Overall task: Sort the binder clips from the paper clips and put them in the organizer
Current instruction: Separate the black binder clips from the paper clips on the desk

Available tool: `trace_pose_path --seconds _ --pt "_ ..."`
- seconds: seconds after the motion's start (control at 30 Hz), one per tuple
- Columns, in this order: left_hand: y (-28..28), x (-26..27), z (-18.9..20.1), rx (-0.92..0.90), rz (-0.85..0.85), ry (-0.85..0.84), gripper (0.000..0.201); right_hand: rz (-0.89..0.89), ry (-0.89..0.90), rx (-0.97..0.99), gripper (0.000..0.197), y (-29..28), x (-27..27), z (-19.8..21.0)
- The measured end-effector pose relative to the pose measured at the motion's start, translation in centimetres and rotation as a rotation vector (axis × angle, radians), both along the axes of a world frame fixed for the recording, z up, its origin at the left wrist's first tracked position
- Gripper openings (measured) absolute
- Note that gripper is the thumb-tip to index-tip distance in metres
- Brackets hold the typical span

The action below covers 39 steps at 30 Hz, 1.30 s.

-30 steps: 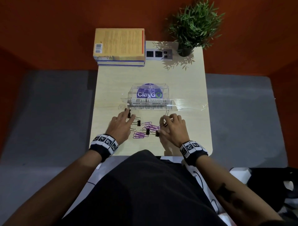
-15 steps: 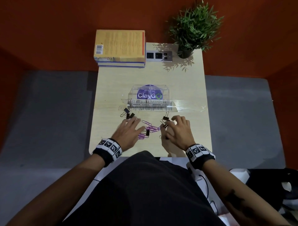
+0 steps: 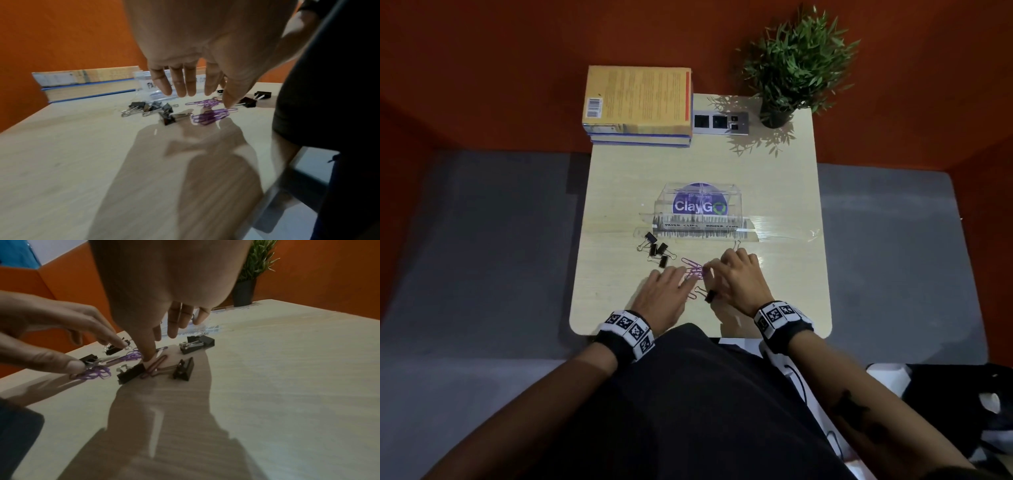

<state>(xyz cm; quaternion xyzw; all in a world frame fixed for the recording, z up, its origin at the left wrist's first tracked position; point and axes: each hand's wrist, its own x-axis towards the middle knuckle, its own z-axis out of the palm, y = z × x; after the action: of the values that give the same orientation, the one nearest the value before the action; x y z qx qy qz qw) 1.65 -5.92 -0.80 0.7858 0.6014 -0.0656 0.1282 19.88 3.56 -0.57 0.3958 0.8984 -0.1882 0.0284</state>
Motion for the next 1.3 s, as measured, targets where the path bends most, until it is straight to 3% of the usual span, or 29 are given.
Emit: trace_pose_path --seconds 0.1,0.27,0.4,0.5,0.6,0.87,1.03,1.3 --pt "0.3 -1.4 -0.3 -0.024 0.103 0.021 0.065 -0.002 -0.006 -0.022 0.045 0.5 -0.3 0.0" --pt "2.8 -1.5 -0.6 -0.047 0.074 0.019 0.068 0.020 -0.006 -0.037 0.038 1.1 -1.2 0.0" --pt "4.5 -0.8 -0.2 -0.051 0.028 0.042 0.054 0.114 0.040 -0.092 0.050 1.5 -1.1 -0.4" --pt "4.6 -0.7 -0.2 -0.040 0.049 0.009 0.035 0.151 0.022 -0.082 0.040 1.4 -0.7 -0.8" --pt "4.2 -0.7 -0.9 -0.017 0.108 -0.040 0.021 0.111 -0.013 -0.056 0.030 1.5 -1.1 -1.1" --pt "4.6 -0.8 -1.1 -0.020 0.183 -0.169 0.016 0.017 -0.049 -0.044 0.017 2.3 -2.4 -1.0" --pt "4.8 -1.6 0.4 -0.002 0.237 -0.327 0.007 -0.124 0.089 -0.141 0.014 2.4 -2.2 -0.8" --pt "7.4 -4.1 4.4 0.016 0.379 -0.546 0.015 -0.367 0.241 -0.289 0.006 4.1 -0.4 1.1"
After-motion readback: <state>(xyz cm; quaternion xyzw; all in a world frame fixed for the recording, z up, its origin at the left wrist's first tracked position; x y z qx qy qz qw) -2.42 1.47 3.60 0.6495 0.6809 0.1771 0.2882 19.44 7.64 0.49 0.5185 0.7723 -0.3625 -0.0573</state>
